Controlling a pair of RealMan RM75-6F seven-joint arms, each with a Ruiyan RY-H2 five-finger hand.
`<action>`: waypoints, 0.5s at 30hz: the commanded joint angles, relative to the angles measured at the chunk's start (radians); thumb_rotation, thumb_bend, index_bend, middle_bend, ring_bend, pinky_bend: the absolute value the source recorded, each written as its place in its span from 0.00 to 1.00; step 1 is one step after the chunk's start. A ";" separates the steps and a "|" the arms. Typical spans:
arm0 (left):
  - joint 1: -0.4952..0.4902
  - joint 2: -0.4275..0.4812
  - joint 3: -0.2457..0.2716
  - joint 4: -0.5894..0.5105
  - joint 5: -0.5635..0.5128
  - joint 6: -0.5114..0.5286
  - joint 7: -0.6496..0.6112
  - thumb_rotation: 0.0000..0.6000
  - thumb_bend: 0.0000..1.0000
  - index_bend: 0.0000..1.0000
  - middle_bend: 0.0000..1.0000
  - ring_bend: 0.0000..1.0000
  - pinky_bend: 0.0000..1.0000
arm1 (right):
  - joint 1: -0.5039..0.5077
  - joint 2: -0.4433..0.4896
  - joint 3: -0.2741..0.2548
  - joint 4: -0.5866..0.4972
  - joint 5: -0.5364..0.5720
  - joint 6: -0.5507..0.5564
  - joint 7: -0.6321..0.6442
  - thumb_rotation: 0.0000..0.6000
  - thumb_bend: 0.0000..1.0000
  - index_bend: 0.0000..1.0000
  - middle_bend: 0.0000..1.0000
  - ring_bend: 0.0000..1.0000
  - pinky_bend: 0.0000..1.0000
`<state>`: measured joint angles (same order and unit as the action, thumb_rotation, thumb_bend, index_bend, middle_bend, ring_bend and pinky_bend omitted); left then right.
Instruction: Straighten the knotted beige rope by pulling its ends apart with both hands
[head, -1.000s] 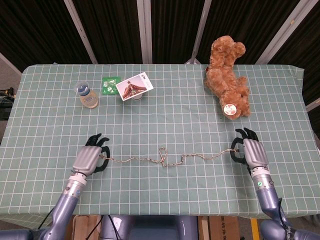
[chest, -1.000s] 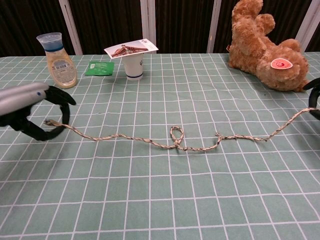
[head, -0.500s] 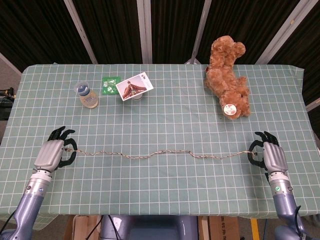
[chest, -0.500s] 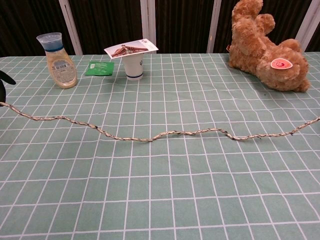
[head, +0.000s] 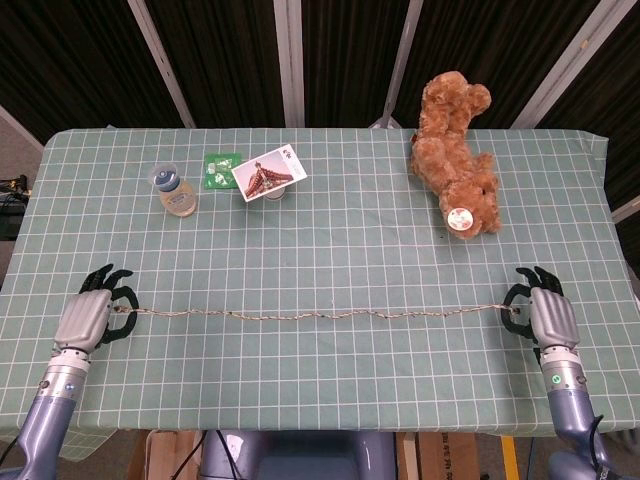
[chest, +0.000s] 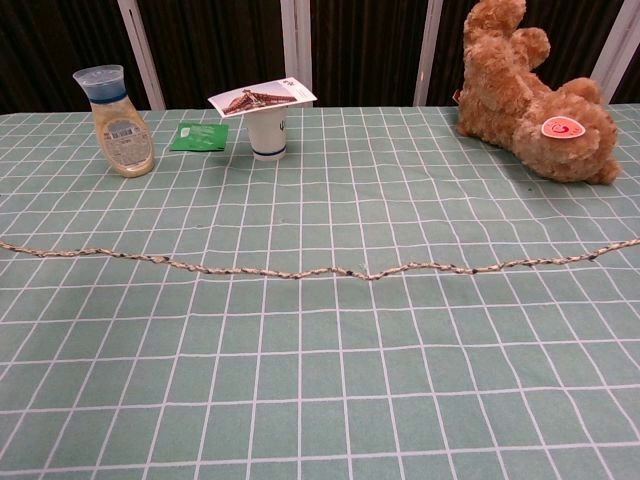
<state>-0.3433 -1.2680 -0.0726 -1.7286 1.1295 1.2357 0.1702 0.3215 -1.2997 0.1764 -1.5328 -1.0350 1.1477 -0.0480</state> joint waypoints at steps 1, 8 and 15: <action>0.008 -0.011 0.002 0.024 -0.008 -0.009 -0.015 1.00 0.57 0.56 0.16 0.00 0.00 | -0.002 -0.009 0.002 0.008 0.003 0.009 -0.012 1.00 0.47 0.61 0.19 0.00 0.00; 0.010 -0.034 0.009 0.072 0.003 -0.021 -0.007 1.00 0.57 0.56 0.16 0.00 0.00 | -0.003 -0.025 0.005 0.034 0.015 0.008 -0.030 1.00 0.47 0.61 0.19 0.00 0.00; 0.009 -0.056 0.011 0.095 0.009 -0.029 0.010 1.00 0.57 0.56 0.16 0.00 0.00 | 0.000 -0.035 0.006 0.054 0.014 -0.004 -0.034 1.00 0.47 0.61 0.19 0.00 0.00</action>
<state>-0.3337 -1.3215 -0.0619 -1.6350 1.1389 1.2087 0.1782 0.3208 -1.3338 0.1818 -1.4800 -1.0211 1.1451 -0.0817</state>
